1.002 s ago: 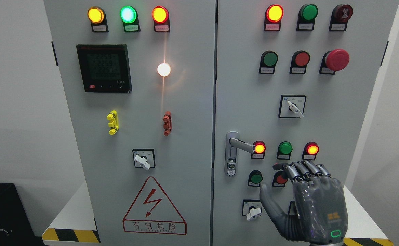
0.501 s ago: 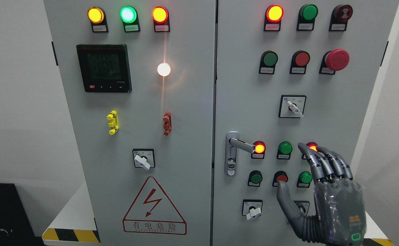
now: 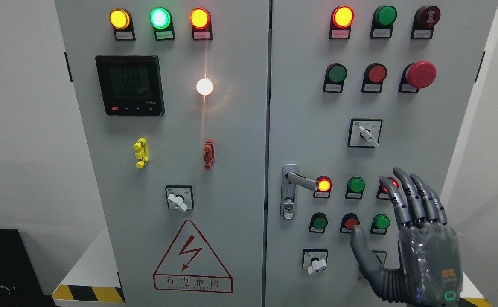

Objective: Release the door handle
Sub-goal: 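Open the right hand fingers and pull the hand away from the handle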

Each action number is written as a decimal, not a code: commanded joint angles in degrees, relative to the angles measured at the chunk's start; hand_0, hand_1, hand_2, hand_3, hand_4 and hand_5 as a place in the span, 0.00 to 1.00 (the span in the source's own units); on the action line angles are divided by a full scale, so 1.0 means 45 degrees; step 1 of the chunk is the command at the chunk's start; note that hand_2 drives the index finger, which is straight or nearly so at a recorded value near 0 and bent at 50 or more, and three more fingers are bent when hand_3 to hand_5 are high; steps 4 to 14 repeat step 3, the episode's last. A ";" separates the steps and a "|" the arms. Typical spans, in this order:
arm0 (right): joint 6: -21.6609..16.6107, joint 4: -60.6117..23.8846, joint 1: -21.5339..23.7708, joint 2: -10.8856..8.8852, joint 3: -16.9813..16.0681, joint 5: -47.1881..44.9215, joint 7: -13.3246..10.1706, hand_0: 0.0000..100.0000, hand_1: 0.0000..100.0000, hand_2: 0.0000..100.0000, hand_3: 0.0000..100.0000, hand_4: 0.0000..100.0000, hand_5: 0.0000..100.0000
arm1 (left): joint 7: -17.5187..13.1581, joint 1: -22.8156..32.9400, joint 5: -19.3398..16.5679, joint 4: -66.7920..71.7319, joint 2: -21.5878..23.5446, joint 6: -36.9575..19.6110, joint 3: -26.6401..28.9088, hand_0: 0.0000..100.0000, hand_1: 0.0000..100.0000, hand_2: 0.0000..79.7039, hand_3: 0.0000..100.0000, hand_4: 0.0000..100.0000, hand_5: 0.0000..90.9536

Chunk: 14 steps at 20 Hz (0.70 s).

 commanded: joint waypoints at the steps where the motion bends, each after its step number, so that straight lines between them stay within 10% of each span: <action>1: -0.0016 -0.0030 -0.0019 0.0024 -0.0094 -0.0031 0.0041 0.55 0.25 0.10 0.13 0.13 0.03 | 0.0003 0.0215 0.0005 -0.0005 0.0000 -0.0011 0.0000 0.12 0.56 0.00 0.00 0.00 0.00; 14: -0.0016 -0.0030 -0.0019 0.0024 0.0023 -0.0031 0.0022 0.55 0.25 0.10 0.13 0.13 0.03 | 0.0003 0.0215 -0.0015 -0.0005 0.0000 -0.0011 0.0000 0.12 0.56 0.00 0.00 0.00 0.00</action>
